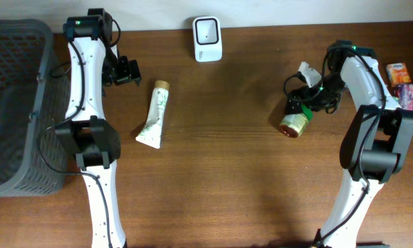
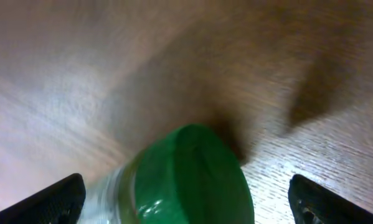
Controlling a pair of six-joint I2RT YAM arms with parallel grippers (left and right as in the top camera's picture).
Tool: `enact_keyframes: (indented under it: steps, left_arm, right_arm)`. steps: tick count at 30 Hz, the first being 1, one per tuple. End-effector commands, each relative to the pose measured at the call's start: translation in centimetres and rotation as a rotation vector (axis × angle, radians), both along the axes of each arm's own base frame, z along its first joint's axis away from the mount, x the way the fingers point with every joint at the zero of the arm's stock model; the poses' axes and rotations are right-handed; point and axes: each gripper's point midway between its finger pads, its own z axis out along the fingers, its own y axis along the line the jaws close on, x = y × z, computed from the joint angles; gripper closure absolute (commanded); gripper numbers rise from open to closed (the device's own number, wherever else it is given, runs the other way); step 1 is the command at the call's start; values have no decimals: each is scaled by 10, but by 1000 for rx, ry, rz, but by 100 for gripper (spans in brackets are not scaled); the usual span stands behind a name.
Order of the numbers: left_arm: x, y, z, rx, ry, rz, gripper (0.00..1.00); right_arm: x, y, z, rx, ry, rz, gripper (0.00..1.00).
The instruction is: Scan the item barcode
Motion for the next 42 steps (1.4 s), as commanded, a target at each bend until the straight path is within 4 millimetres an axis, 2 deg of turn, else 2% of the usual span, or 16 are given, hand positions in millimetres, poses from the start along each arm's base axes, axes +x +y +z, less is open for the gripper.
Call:
enact_keyframes:
  steps: [1,3,5,8,10,15,23,24,25,27,29,31,32,35,39,42]
  left_arm:
    - [0,1,18,10,-38,2,1]
    - [0,1,18,11,-38,2,1]
    - [0,1,18,11,-38,2,1]
    - [0,1,18,10,-38,2,1]
    - [0,1,18,10,-38,2,1]
    - [0,1,18,11,-38,2,1]
    - [0,1,18,10,-38,2,1]
    - [0,1,18,11,-38,2,1]
    - [0,1,18,10,-38,2,1]
    - [0,1,18,10,-38,2,1]
    - [0,1,18,10,-38,2,1]
    - [0,1,18,11,-38,2,1]
    - [0,1,18,10,-38,2,1]
    - [0,1,18,10,-38,1,1]
    - [0,1,18,11,-38,2,1]
    - [0,1,18,11,-38,2,1]
  right_arm:
    - [-6,5,4,7,167,-402,1]
    - [-16,7,5,1,305,-648,1]
    - [-15,8,5,-1,326,-716,1]
    - [-5,15,1,-1,284,-694,1]
    - [-4,10,-6,-70,283,-739,1]
    - [-3,2,-21,-136,272,-726,25]
    - [-16,4,-33,-146,307,-706,25]
    - [-16,4,-33,-146,308,-706,29]
    - [-16,4,-33,-145,306,-706,39]
    - [-6,3,-25,-137,264,-677,41]
    - [9,-4,-4,-153,202,-670,41]
    - [31,-16,30,-190,89,-677,41]
    - [48,-19,56,-191,-10,-654,41]
    - [83,-22,94,-203,-198,-644,41]
    - [124,-13,101,-258,-390,-637,41]
    - [159,7,107,-270,-565,-629,40]
